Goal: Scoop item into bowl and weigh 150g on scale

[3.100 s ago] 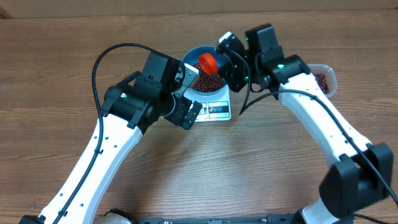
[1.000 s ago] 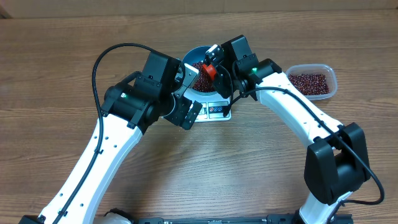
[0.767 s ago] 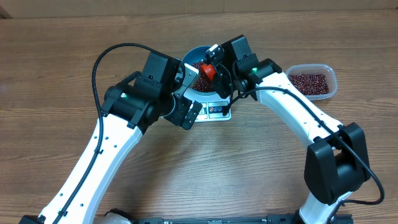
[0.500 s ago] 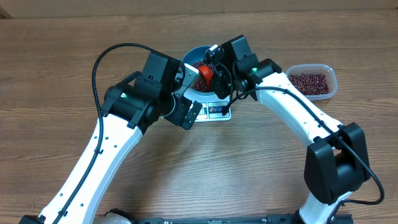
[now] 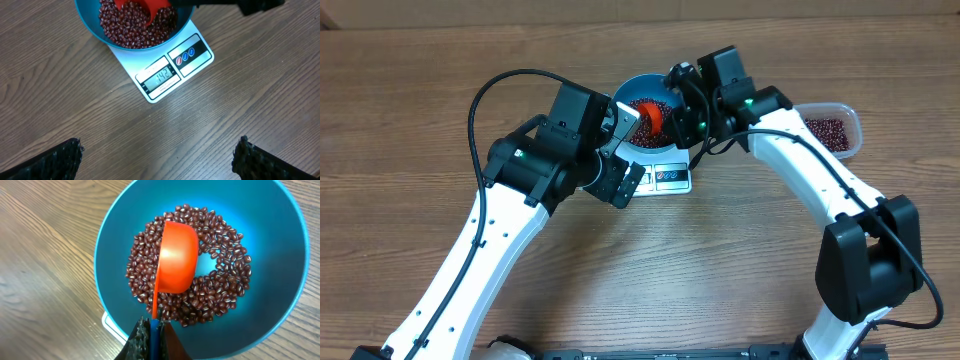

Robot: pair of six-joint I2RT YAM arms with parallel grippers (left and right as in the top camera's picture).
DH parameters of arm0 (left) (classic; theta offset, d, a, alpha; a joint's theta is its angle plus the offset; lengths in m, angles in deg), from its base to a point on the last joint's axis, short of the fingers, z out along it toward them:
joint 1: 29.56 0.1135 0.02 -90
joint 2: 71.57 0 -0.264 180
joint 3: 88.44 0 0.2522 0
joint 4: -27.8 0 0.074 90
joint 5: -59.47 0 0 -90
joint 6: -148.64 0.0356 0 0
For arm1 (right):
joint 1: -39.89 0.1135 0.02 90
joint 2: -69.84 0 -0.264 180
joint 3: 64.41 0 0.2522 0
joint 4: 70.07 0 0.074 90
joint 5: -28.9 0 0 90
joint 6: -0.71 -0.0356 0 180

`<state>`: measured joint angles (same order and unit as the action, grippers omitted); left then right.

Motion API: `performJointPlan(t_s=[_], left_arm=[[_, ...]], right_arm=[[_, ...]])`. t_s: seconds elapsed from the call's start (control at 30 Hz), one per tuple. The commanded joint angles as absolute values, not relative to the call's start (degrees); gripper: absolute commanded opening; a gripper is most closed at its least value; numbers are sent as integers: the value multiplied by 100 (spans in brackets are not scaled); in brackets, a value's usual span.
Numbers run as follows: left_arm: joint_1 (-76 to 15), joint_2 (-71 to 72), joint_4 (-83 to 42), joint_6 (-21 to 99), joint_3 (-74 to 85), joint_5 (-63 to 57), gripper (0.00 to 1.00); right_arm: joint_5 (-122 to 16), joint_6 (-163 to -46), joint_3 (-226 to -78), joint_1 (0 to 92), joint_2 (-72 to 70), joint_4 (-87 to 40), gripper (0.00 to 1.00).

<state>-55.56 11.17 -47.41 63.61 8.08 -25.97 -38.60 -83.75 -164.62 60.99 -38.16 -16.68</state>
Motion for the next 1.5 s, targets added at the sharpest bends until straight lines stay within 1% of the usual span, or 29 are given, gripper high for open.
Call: performJointPlan(t_s=[0.0,0.33,0.5,0.63,0.73,0.8,0.97,1.1,1.47], left_arm=[[-5550,1157,-4724,6488,768,-2512,100],[-5550,1157,-4724,6486,768,-2512,100],[-5550,1157,-4724,6488,768,-2512,100],[-5550,1157,-4724,6486,768,-2512,100],[-5550,1157,-4724,6486,768,-2512,100],[-5550,1157,-4724,6486,768,-2512,100],[-5550,1157,-4724,6488,768,-2512,100],[-5550,1157,-4724,6486,768,-2512,100],[-5550,1157,-4724,6488,768,-2512,100]], right_arm=[[-3377,-8571,-16679,5955,-3718,-1705,4],[-3410,-8628,-16681,5797,-3322,-1777,4],[-4042,-8628,-16681,5800,-3001,-1792,3],[-4155,-8580,-16681,5832,-2817,-1781,4],[-4090,-7811,-16681,5939,-2804,-1499,4],[-4149,-7557,-16679,6012,-2804,-1372,3],[-4413,-8042,-16679,6003,-2804,-1574,4],[-4262,-7384,-16679,6095,-2804,-1392,4],[-4393,-7594,-16679,6110,-2804,-1394,4]])
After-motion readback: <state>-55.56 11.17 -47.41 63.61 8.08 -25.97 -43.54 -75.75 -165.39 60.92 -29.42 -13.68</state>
